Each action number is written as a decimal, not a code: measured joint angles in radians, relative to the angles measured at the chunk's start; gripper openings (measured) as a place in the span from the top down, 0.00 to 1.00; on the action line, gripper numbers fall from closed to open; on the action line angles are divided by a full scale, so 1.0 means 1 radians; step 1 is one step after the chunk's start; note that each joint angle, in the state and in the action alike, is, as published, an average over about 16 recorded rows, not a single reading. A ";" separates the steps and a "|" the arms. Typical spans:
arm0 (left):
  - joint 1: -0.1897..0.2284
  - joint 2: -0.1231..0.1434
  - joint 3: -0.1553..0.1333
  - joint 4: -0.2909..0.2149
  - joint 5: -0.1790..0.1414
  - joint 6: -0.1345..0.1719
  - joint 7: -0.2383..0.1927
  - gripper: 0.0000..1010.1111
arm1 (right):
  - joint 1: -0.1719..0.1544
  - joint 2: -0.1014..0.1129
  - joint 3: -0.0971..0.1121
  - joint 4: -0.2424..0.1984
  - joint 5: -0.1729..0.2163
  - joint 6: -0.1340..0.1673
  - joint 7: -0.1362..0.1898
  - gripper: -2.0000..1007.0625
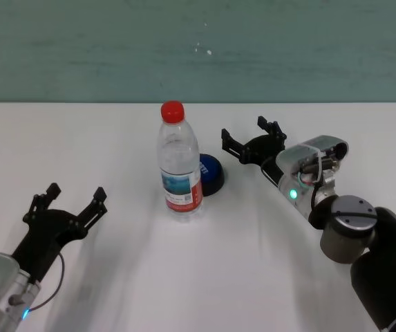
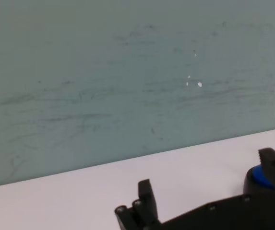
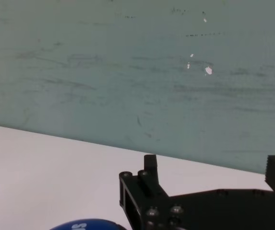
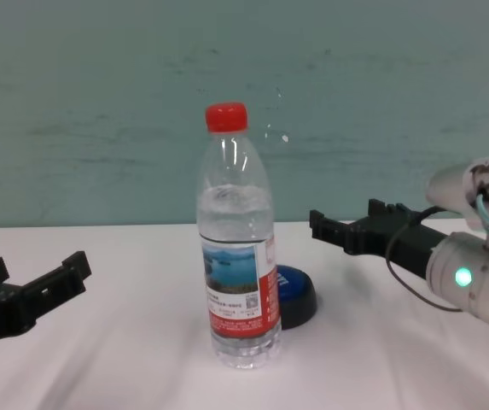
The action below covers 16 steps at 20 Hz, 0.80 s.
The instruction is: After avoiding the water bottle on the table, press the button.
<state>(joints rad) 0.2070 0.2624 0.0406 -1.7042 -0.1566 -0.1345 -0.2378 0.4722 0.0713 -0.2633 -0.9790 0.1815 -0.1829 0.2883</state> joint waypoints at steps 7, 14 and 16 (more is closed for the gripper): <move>0.000 0.000 0.000 0.000 0.000 0.000 0.000 0.00 | -0.010 0.000 0.004 -0.006 0.001 -0.025 0.009 0.00; 0.000 0.000 0.000 0.000 0.000 0.000 0.000 0.00 | -0.024 -0.001 0.008 -0.017 0.001 -0.034 0.006 0.00; 0.000 0.000 0.000 0.000 0.000 0.000 0.000 0.00 | -0.028 -0.002 0.009 -0.020 0.001 -0.035 0.004 0.00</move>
<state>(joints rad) 0.2070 0.2624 0.0406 -1.7042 -0.1566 -0.1345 -0.2378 0.4438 0.0695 -0.2546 -0.9989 0.1822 -0.2181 0.2926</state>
